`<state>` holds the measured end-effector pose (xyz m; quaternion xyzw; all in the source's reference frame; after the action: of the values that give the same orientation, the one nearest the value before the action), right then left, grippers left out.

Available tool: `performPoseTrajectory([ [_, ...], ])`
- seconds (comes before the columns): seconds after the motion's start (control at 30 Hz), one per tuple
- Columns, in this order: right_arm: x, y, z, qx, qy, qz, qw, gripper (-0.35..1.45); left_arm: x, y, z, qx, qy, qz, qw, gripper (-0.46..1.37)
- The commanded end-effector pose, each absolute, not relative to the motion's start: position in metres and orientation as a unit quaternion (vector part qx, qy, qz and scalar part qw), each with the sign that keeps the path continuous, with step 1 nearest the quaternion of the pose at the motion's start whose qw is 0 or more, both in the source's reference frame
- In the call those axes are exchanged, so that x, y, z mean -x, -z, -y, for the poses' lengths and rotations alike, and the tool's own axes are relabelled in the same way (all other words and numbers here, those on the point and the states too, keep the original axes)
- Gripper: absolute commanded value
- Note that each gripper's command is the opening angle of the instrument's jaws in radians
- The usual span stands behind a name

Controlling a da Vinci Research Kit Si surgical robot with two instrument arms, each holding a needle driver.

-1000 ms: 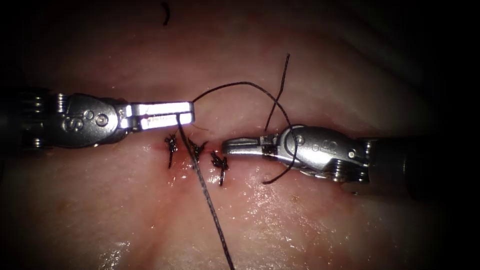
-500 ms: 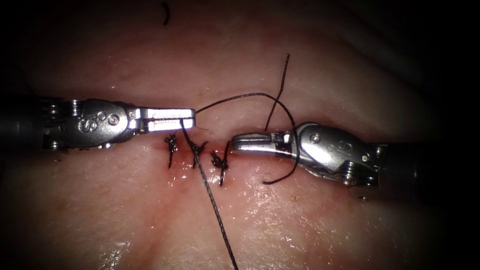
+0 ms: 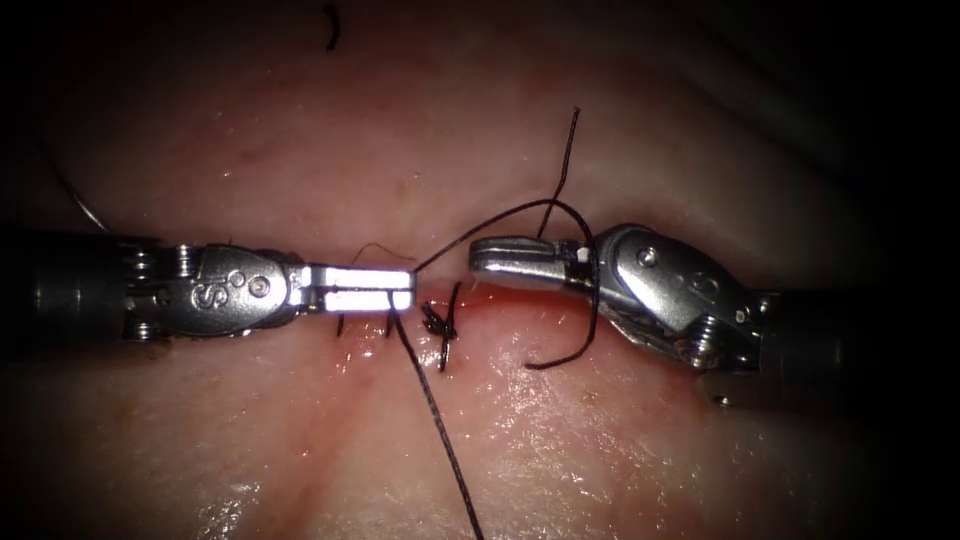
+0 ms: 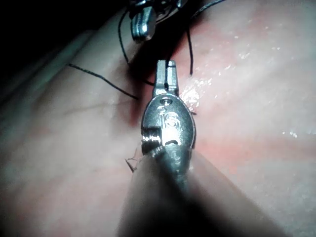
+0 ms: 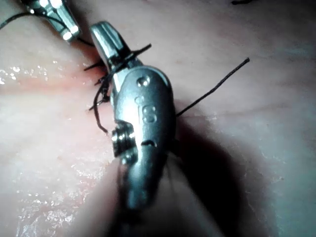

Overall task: Wound Closure
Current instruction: Loop the suture two times around the right gripper counter-clockwise

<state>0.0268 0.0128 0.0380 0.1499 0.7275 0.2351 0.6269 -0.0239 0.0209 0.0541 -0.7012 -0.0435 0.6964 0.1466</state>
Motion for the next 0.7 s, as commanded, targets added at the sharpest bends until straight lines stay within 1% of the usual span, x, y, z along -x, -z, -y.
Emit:
performPoseTrajectory([
  [0.03, -0.0269, -0.0378, -0.0129, -0.147, -0.24, -0.729, 0.624, -0.35, 0.0243, -0.0542, -0.0206, 0.7, -0.698, 0.046, 0.141, -0.35],
  [0.17, -0.0272, -0.0373, -0.0134, -0.131, -0.251, -0.731, 0.621, -0.35, 0.0258, -0.0543, -0.0197, 0.703, -0.697, 0.047, 0.135, -0.35],
  [0.3, -0.0273, -0.0371, -0.0138, -0.085, -0.26, -0.721, 0.637, -0.35, 0.0267, -0.0541, -0.0193, 0.708, -0.692, 0.05, 0.131, -0.35],
  [0.4, -0.0273, -0.0372, -0.0139, -0.077, -0.268, -0.714, 0.642, -0.35, 0.0269, -0.0537, -0.019, 0.71, -0.691, 0.048, 0.128, -0.35],
  [0.47, -0.0273, -0.0372, -0.014, -0.06, -0.272, -0.702, 0.656, -0.35, 0.027, -0.0532, -0.0186, 0.71, -0.69, 0.049, 0.128, -0.35],
  [0.53, -0.0273, -0.0373, -0.014, -0.058, -0.273, -0.697, 0.661, -0.35, 0.027, -0.0528, -0.0183, 0.711, -0.69, 0.049, 0.127, -0.35],
  [0.7, -0.0275, -0.0376, -0.0142, -0.043, -0.278, -0.666, 0.691, -0.35, 0.0272, -0.0513, -0.0176, 0.713, -0.689, 0.045, 0.12, -0.35],
])
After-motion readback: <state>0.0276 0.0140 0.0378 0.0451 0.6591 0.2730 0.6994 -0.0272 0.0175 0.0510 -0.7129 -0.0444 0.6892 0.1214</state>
